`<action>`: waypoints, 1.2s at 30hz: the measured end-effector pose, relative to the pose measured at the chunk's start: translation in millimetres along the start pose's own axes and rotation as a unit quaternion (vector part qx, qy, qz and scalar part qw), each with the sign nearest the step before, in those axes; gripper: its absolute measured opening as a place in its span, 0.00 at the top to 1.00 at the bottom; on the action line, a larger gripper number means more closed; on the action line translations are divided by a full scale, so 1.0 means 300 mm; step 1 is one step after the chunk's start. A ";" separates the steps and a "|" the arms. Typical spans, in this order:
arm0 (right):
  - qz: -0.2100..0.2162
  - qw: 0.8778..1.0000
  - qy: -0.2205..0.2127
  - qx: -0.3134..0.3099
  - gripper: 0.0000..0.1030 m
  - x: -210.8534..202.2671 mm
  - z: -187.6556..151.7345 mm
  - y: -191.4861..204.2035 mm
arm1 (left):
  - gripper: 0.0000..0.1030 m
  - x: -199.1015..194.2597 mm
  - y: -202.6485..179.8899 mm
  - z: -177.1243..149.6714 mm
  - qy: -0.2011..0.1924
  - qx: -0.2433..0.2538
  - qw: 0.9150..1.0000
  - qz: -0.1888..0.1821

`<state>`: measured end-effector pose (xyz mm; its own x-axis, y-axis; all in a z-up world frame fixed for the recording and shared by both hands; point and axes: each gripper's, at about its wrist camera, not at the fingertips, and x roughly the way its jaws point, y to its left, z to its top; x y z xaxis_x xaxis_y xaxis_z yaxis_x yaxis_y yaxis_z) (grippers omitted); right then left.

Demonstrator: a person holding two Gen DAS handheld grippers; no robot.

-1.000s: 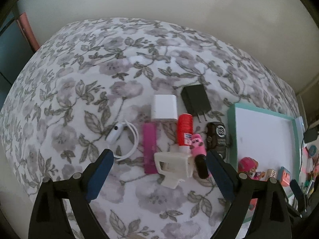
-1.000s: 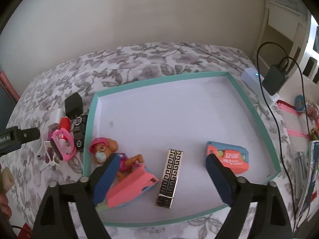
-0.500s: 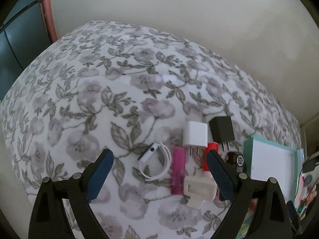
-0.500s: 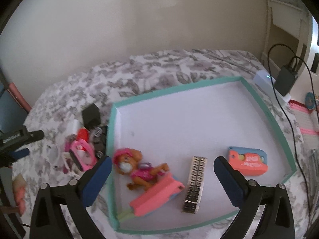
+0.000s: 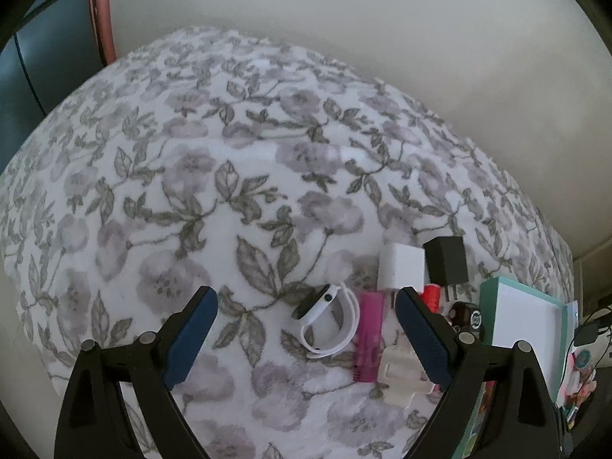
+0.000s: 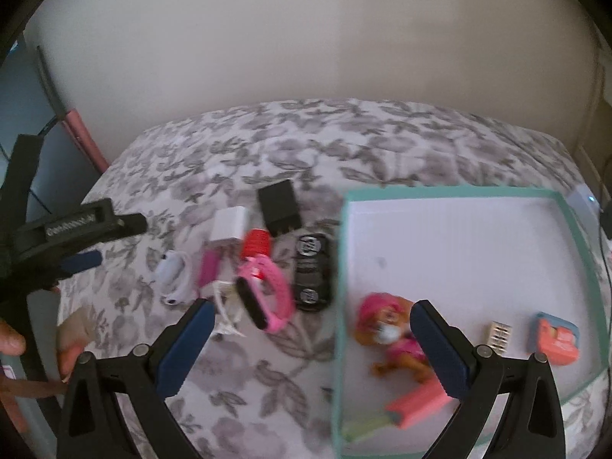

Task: Organize rigid objects
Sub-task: 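Move both open tools back toward the pile of items, then grasp the white watch with the left tool while the right tool grasps the pink watch band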

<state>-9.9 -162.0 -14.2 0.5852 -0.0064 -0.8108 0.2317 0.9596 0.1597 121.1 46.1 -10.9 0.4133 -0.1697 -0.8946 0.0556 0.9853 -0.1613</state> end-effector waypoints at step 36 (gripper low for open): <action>0.105 0.991 0.067 0.050 0.66 0.234 0.038 0.076 | 0.44 0.244 -0.064 -0.032 0.104 0.060 0.992 0.039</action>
<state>45.3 -143.8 -61.0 0.5222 0.2348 -0.8199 0.1957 0.9027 0.3832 141.6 14.5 -77.3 0.2254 -0.0805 -0.9709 0.1432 0.9885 -0.0487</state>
